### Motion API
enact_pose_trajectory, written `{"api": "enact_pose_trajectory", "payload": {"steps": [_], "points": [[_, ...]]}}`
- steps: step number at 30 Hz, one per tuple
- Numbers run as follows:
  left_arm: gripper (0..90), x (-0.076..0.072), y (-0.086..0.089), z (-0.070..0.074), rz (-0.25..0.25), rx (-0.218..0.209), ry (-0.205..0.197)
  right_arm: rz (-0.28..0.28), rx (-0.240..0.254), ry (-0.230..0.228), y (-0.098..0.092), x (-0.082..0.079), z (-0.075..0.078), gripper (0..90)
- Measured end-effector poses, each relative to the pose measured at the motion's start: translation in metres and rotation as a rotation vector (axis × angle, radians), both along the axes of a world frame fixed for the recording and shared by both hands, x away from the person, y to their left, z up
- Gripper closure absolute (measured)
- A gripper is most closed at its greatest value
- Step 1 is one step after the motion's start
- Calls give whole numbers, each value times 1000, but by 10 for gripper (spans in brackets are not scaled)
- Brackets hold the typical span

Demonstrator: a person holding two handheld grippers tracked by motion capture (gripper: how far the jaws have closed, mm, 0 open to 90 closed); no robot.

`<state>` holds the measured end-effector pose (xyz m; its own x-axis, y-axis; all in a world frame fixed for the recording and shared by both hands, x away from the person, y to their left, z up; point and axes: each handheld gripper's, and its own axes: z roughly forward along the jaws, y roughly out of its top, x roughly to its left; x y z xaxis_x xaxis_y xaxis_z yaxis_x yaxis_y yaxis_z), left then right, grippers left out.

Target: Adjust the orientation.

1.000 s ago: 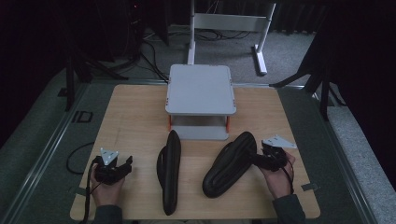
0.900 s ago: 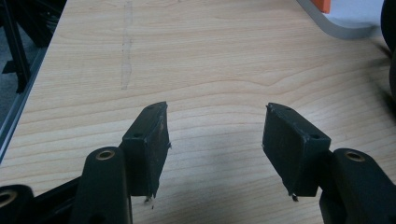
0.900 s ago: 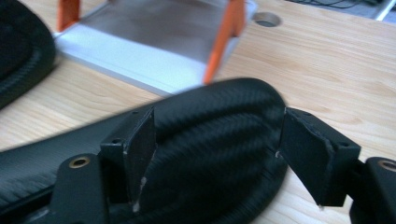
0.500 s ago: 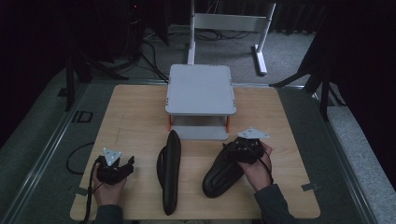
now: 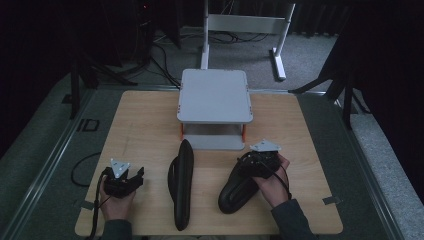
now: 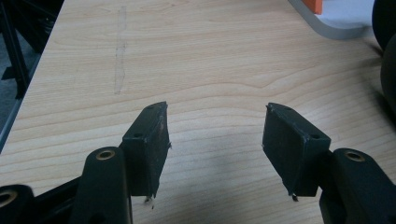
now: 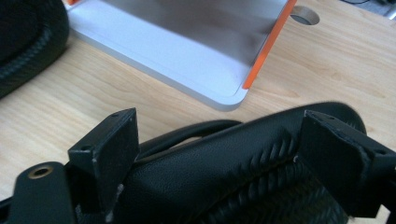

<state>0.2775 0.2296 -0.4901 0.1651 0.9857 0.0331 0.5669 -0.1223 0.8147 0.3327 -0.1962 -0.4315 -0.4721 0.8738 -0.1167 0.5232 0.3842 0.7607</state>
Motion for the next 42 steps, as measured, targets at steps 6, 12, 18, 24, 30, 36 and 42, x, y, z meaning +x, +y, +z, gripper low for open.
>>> {"api": "enact_pose_trajectory", "payload": {"steps": [6,12,18,24,30,36,42], "points": [[410,0,0,0,-1,-2,1,21,134,35,-20,-16,0,131],[410,0,0,0,-1,-1,0,13,182,34,-41,-31,7,141],[411,0,-1,-1,-4,4,2,7,248,49,-63,-43,10,162],[412,-1,-1,0,0,4,-9,0,281,65,-78,-51,11,184],[413,-1,-2,0,-4,8,-9,-17,283,82,-97,-58,12,241],[413,-2,-2,0,-2,8,-12,-43,310,101,-118,-60,9,304],[414,-1,-3,0,-3,9,-13,-146,281,114,-145,-58,0,394]]}}
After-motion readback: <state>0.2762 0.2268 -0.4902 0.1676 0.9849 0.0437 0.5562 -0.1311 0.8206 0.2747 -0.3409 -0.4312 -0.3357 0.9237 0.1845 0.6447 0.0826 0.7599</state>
